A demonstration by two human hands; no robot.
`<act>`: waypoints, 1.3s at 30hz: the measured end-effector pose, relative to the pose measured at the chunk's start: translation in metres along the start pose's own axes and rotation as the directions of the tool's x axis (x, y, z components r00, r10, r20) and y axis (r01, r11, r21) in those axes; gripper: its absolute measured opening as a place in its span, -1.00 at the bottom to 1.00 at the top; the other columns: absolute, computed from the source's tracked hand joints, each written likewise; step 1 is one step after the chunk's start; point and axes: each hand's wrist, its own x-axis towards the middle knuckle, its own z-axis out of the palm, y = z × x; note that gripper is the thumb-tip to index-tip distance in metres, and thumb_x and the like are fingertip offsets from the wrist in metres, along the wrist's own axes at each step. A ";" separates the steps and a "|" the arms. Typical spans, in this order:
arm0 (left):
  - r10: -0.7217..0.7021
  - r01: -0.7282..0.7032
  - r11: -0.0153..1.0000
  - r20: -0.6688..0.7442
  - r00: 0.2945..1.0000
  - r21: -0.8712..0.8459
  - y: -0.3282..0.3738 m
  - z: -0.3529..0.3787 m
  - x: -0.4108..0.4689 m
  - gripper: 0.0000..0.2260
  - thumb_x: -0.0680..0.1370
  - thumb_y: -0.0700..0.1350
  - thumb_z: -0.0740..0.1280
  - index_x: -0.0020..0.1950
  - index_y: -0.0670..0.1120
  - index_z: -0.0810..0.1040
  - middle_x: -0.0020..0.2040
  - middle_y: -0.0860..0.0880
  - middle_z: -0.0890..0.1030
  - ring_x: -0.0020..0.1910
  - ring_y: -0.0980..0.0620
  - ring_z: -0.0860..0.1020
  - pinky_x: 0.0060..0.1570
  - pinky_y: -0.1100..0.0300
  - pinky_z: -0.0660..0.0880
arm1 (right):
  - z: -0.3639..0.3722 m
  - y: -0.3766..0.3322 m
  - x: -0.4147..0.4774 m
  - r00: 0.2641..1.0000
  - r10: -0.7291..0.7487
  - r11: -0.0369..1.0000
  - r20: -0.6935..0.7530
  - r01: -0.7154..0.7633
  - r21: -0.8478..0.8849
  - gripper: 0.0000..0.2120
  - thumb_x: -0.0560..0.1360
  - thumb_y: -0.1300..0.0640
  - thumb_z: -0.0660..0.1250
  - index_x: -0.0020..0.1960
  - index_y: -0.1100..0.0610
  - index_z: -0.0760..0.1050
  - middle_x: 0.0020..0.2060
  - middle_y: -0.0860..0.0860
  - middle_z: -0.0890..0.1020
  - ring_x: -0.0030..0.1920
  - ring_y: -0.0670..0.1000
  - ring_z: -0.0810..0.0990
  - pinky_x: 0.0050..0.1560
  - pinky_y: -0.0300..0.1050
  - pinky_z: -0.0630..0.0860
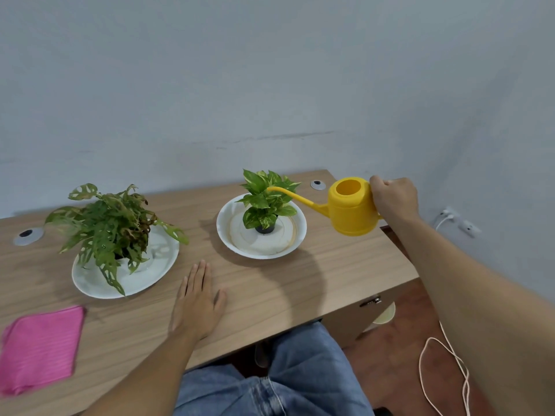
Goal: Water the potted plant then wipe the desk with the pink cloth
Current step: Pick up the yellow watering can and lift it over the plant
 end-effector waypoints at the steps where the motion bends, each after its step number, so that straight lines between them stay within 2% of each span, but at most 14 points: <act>1: -0.001 0.001 1.000 0.005 1.000 0.002 0.000 -0.001 0.000 -0.20 0.69 0.30 -0.15 0.82 -0.15 -0.07 0.84 -0.06 -0.05 0.82 -0.01 -0.09 0.78 -0.04 -0.13 | -0.004 0.002 0.000 1.000 0.008 1.000 -0.007 -0.008 -0.004 -0.52 0.62 0.09 0.30 -0.41 0.18 0.22 -0.46 0.12 0.28 -0.39 0.12 0.25 -0.33 0.04 0.25; 6: 0.004 -0.004 1.000 0.003 1.000 -0.014 0.000 0.000 0.001 -0.21 0.70 0.29 -0.13 0.82 -0.15 -0.04 0.84 -0.06 -0.04 0.82 -0.01 -0.08 0.78 -0.05 -0.12 | -0.020 0.013 0.000 0.997 0.062 0.998 -0.052 -0.062 0.006 -0.56 0.61 0.11 0.29 -0.37 0.20 0.22 -0.45 0.11 0.25 -0.38 0.11 0.21 -0.34 0.03 0.21; 12: 0.005 -0.005 1.000 0.019 1.000 -0.013 -0.001 0.000 0.002 -0.20 0.69 0.30 -0.16 0.82 -0.13 -0.07 0.84 -0.05 -0.06 0.82 -0.01 -0.09 0.79 -0.05 -0.12 | -0.025 0.014 0.002 0.987 0.119 0.993 -0.111 -0.118 0.017 -0.53 0.65 0.11 0.27 -0.40 0.20 0.26 -0.44 0.11 0.32 -0.40 0.09 0.28 -0.35 -0.04 0.28; 16: 0.005 -0.004 1.000 0.017 1.000 -0.027 -0.001 -0.002 0.000 -0.20 0.68 0.30 -0.17 0.82 -0.13 -0.07 0.84 -0.04 -0.07 0.82 0.00 -0.10 0.79 -0.05 -0.13 | -0.019 0.006 0.006 0.979 0.168 0.985 -0.117 -0.162 0.060 -0.59 0.67 0.07 0.25 -0.29 0.27 0.36 -0.39 0.11 0.38 -0.39 0.06 0.34 -0.36 -0.08 0.27; 20: 0.006 -0.005 1.000 0.014 1.000 -0.029 0.001 -0.006 -0.001 -0.20 0.69 0.29 -0.15 0.82 -0.14 -0.05 0.84 -0.04 -0.06 0.82 -0.01 -0.08 0.79 -0.05 -0.12 | -0.010 -0.006 0.010 0.980 0.173 0.983 -0.094 -0.167 0.078 -0.56 0.66 0.05 0.25 -0.33 0.24 0.34 -0.38 0.10 0.41 -0.29 0.18 0.39 -0.34 0.01 0.28; 23: 0.009 -0.008 1.000 0.015 1.000 -0.029 0.003 -0.007 -0.002 -0.21 0.69 0.29 -0.14 0.82 -0.13 -0.07 0.84 -0.04 -0.07 0.82 0.01 -0.10 0.79 -0.04 -0.13 | -0.003 -0.016 0.010 0.982 0.173 0.980 -0.078 -0.164 0.109 -0.57 0.65 0.04 0.27 -0.34 0.19 0.34 -0.35 0.08 0.43 -0.22 0.19 0.43 -0.26 0.01 0.32; 28: 0.003 -0.002 0.999 0.021 1.000 -0.037 0.003 -0.008 -0.003 -0.21 0.69 0.29 -0.13 0.83 -0.13 -0.05 0.84 -0.03 -0.07 0.82 0.01 -0.11 0.79 -0.03 -0.15 | 0.003 -0.024 0.006 0.990 0.136 0.982 -0.034 -0.130 0.138 -0.57 0.63 0.05 0.30 -0.36 0.17 0.30 -0.37 0.07 0.40 -0.35 0.08 0.35 -0.30 -0.02 0.28; 35: -0.002 0.003 1.000 0.033 0.999 -0.029 0.003 -0.010 -0.004 -0.22 0.69 0.29 -0.14 0.83 -0.11 -0.08 0.84 -0.03 -0.09 0.82 0.02 -0.14 0.79 -0.03 -0.16 | 0.001 -0.010 0.001 0.998 0.062 0.994 0.017 -0.063 0.093 -0.53 0.60 0.04 0.33 -0.39 0.15 0.23 -0.43 0.09 0.34 -0.37 0.09 0.29 -0.32 -0.01 0.24; 39: -0.003 0.004 0.999 0.032 0.999 -0.032 0.003 -0.010 -0.004 -0.21 0.69 0.30 -0.13 0.83 -0.11 -0.07 0.84 -0.03 -0.08 0.82 0.01 -0.12 0.79 -0.03 -0.15 | -0.009 0.006 0.001 0.997 0.078 0.994 -0.008 -0.077 0.072 -0.52 0.60 0.03 0.32 -0.39 0.14 0.21 -0.43 0.09 0.29 -0.37 0.10 0.25 -0.32 0.01 0.23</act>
